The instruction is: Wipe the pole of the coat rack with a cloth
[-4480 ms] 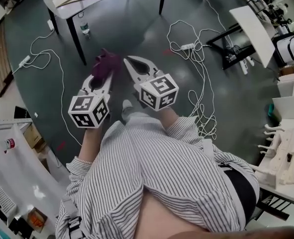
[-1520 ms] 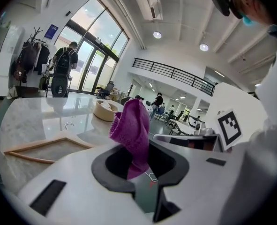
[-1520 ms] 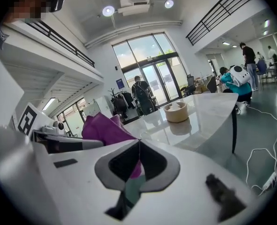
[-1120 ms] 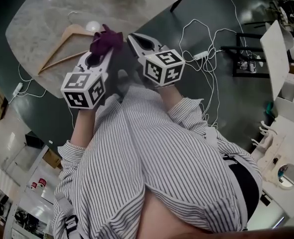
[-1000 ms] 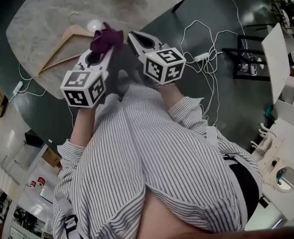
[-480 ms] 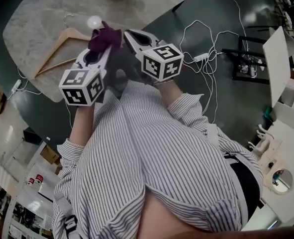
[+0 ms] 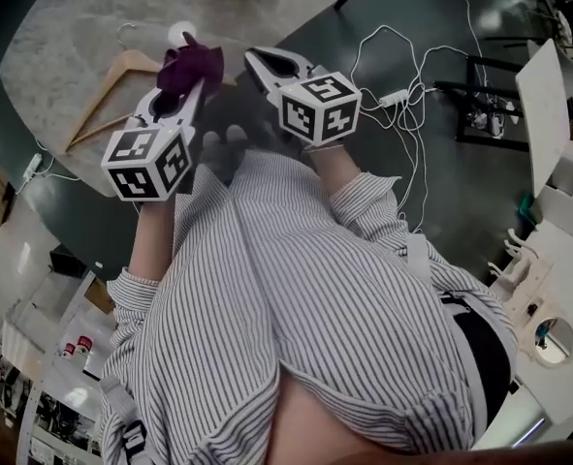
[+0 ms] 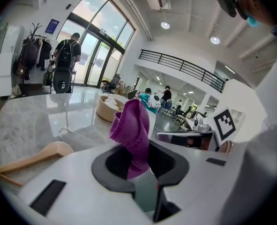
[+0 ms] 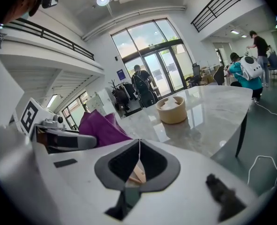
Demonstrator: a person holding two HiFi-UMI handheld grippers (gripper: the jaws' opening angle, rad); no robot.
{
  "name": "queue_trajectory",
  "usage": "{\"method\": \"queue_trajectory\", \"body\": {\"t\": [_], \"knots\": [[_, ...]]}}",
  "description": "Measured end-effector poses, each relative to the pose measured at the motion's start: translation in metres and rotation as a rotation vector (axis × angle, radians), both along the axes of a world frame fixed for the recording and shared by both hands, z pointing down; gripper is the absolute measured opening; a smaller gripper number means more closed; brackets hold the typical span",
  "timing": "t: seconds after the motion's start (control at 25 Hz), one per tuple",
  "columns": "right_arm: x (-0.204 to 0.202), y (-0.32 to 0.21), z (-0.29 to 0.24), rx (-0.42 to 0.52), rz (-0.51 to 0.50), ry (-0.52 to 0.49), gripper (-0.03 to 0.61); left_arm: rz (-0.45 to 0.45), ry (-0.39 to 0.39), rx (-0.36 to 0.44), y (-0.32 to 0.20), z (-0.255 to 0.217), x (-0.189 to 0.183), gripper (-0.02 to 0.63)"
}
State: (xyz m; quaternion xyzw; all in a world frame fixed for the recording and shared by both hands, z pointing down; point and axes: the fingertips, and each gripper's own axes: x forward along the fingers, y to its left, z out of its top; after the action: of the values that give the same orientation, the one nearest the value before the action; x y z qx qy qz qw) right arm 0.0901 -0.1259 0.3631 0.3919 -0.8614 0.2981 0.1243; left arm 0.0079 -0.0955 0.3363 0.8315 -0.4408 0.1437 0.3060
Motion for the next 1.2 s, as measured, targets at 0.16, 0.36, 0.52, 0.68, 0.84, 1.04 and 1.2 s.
{"method": "queue_trajectory", "body": {"t": [0.16,0.36,0.52,0.68,0.84,1.04,1.2], "knots": [[-0.005,0.004,0.001,-0.001,0.015,-0.008,0.017,0.03,-0.002,-0.012,0.003,0.0,-0.003,0.094],[-0.011,0.009,0.006,-0.023,0.034,-0.004,0.017,0.06,-0.007,-0.041,0.002,0.006,-0.008,0.094],[-0.009,0.011,0.016,-0.055,0.051,-0.002,0.017,0.076,-0.011,-0.061,-0.001,0.011,-0.007,0.094],[-0.012,0.012,0.03,-0.089,0.07,-0.006,0.017,0.103,-0.018,-0.095,0.0,0.024,-0.01,0.094],[-0.014,0.012,0.039,-0.115,0.089,-0.016,0.017,0.123,-0.023,-0.118,-0.003,0.033,-0.011,0.094],[-0.012,0.013,0.059,-0.16,0.078,0.0,0.017,0.152,-0.018,-0.146,-0.012,0.049,-0.002,0.094],[-0.014,0.014,0.076,-0.204,0.072,0.0,0.017,0.176,-0.007,-0.179,-0.016,0.064,0.007,0.094]]}}
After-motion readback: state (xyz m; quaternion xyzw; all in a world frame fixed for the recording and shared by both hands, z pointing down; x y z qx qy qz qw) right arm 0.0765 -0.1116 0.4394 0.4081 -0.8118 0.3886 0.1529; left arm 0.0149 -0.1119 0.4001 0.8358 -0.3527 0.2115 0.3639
